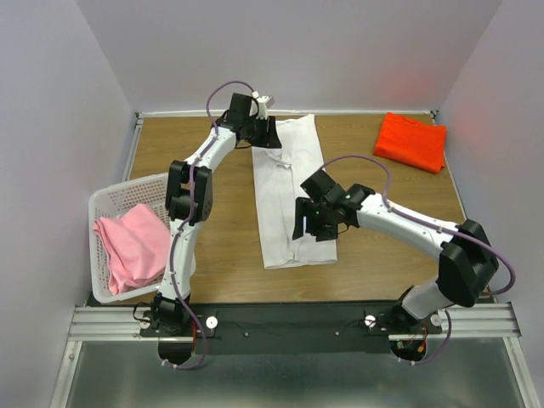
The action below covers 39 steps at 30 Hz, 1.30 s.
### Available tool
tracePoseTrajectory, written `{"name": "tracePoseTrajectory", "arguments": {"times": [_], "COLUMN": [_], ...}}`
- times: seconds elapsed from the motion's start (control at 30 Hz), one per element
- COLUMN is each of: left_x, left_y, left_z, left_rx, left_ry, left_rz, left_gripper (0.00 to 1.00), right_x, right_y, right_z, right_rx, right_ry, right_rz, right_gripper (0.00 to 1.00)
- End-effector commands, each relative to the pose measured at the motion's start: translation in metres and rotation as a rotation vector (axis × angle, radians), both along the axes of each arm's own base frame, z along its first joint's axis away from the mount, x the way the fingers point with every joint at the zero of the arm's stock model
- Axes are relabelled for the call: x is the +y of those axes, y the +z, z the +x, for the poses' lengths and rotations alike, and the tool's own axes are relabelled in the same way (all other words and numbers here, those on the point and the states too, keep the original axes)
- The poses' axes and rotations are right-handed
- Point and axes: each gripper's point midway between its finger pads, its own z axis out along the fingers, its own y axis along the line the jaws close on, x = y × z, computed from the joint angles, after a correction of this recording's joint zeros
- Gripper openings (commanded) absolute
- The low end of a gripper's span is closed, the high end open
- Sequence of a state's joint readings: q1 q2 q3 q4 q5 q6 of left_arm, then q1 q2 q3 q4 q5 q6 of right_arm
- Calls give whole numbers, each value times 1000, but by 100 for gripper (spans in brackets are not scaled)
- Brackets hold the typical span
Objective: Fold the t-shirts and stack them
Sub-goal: Fold the tshirt
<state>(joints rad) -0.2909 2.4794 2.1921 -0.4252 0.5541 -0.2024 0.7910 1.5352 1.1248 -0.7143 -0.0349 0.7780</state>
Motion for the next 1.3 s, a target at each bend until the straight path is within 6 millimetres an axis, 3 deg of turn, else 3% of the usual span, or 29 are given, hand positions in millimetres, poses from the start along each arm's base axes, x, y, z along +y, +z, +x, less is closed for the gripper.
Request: {"name": "tracePoseTrajectory", "arguments": {"times": [0.0,0.1,0.13,0.27,0.4,0.43,0.53,0.8,1.0,1.27], "left_x": [-8,0,6,32,47,53,63,70,56,55], "left_y": [75,63,52,25,13,-1,1,-6,-17,-25], "left_z": [-25,-59,-80,-145,-187,-206,-238,-286,-323,-344], "left_rx": [-116,-86,-49,25,75,119,130,204,264,339], "left_ry": [-66,-87,-93,-97,-98,-96,-86,-21,-28,25], "left_rz": [-46,13,32,99,119,133,136,113,104,87], "left_gripper": [54,54,54,54,54,54,54,54,54,54], "right_x": [-41,-54,-58,-80,-94,-97,-103,-109,-105,-107], "right_y": [-29,-39,-41,-45,-46,-47,-54,-66,-74,-81], "right_z": [-15,-18,-18,-8,4,5,3,-19,-21,-28], "right_rx": [67,89,92,94,97,100,123,170,181,206], "right_ry": [-91,-97,-101,-126,-158,-158,-145,-104,-75,-32], "right_rz": [-166,-220,-235,-280,-290,-293,-315,-308,-287,-292], "right_gripper": [77,76,75,72,68,67,64,55,49,42]}}
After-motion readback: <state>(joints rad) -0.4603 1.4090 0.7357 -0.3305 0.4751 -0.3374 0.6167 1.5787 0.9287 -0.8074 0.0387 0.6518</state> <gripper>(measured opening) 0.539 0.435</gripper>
